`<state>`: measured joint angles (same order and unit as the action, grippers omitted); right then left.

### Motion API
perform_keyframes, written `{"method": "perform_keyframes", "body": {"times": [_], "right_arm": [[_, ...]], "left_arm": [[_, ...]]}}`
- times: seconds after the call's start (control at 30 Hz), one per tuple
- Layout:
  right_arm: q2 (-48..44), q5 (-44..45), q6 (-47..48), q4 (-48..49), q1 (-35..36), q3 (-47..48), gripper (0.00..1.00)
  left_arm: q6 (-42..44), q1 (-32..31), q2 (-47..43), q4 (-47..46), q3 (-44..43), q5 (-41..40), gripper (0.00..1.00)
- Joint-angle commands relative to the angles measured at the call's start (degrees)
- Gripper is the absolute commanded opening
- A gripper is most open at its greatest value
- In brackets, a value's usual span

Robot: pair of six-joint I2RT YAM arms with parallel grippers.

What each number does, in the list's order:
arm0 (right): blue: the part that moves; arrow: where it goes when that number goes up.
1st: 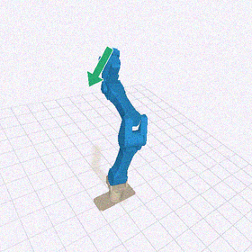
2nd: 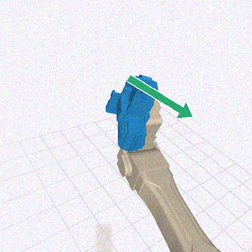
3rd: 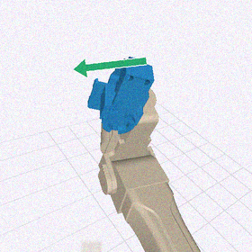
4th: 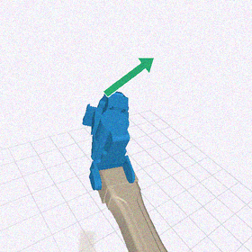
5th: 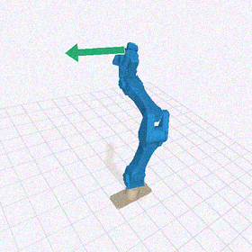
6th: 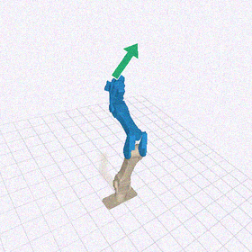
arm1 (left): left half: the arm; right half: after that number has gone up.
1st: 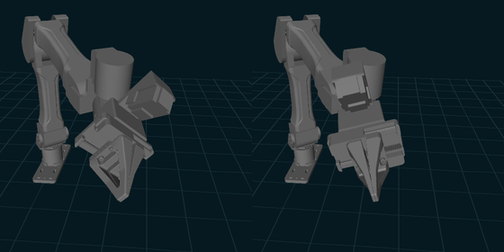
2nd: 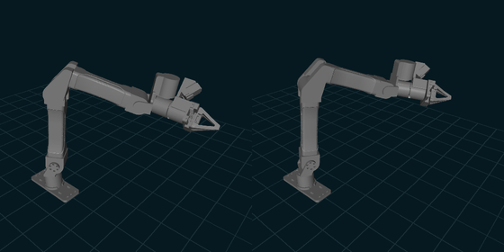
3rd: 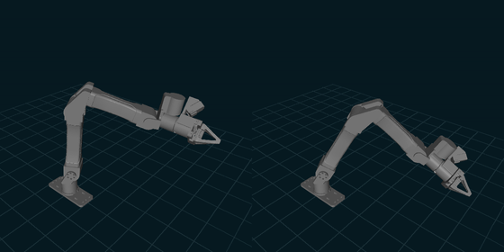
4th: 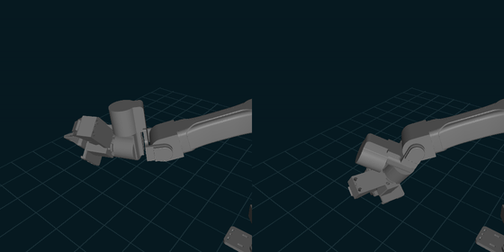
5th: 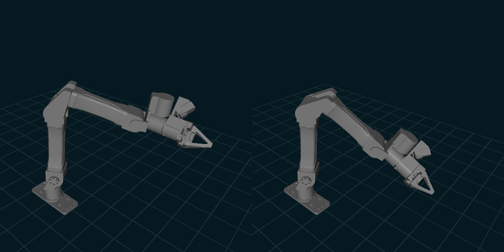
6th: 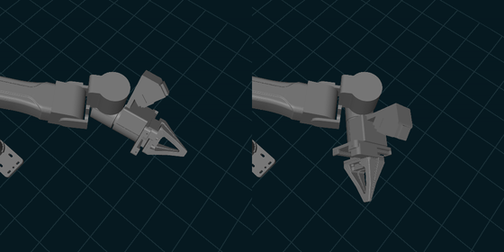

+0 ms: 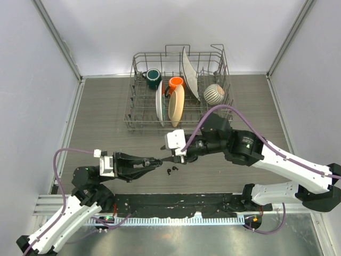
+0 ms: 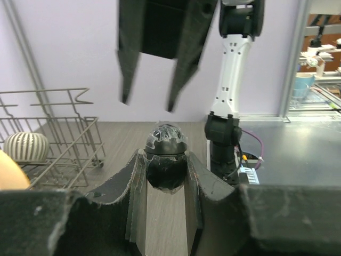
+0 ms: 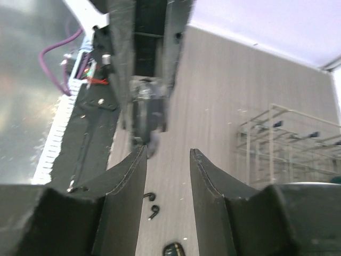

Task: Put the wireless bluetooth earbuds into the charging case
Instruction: Place the earbud in the charging case, then close the charging case.

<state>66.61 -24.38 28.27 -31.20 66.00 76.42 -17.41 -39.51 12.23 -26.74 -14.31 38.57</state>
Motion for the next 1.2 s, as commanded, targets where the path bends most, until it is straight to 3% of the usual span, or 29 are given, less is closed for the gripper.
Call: {"method": "perform_keyframes", "body": {"times": [0.0,0.2,0.43,0.47,0.6,0.73,0.87,1.17], "right_arm": [[-3.85,5.22,-1.2,10.36,-0.61,-1.62,0.44],[-9.39,6.88,-4.27,16.25,-0.61,-5.84,0.5],[-13.0,24.01,-16.83,26.97,-0.61,-12.25,0.59],[-12.82,29.51,-19.02,28.29,-0.61,-12.61,0.59],[-10.54,38.17,-31.75,28.13,-0.69,-12.26,0.59],[-7.38,36.6,-43.71,28.21,-0.61,-12.43,0.51],[-4.74,35.81,-49.43,32.5,-0.52,-13.84,0.45],[1.06,36.06,-49.72,36.48,6.23,-15.86,0.42]], "left_arm": [[0.01,-0.48,-0.71,-3.06,-0.46,3.71,0.0],[0.88,-0.48,-1.5,-0.77,-0.55,1.87,0.0],[1.59,-0.4,-3.53,0.63,-0.02,-3.83,0.0],[1.94,-0.48,-3.88,1.86,-0.02,-4.81,0.0],[2.9,-0.4,-6.33,3.89,0.07,-9.47,0.0],[2.91,-0.48,-7.57,5.73,0.33,-12.81,0.0],[2.82,-0.4,-6.96,5.82,0.33,-13.78,0.0],[2.38,-0.48,-4.58,4.95,-0.37,-15.89,0.0]]}}
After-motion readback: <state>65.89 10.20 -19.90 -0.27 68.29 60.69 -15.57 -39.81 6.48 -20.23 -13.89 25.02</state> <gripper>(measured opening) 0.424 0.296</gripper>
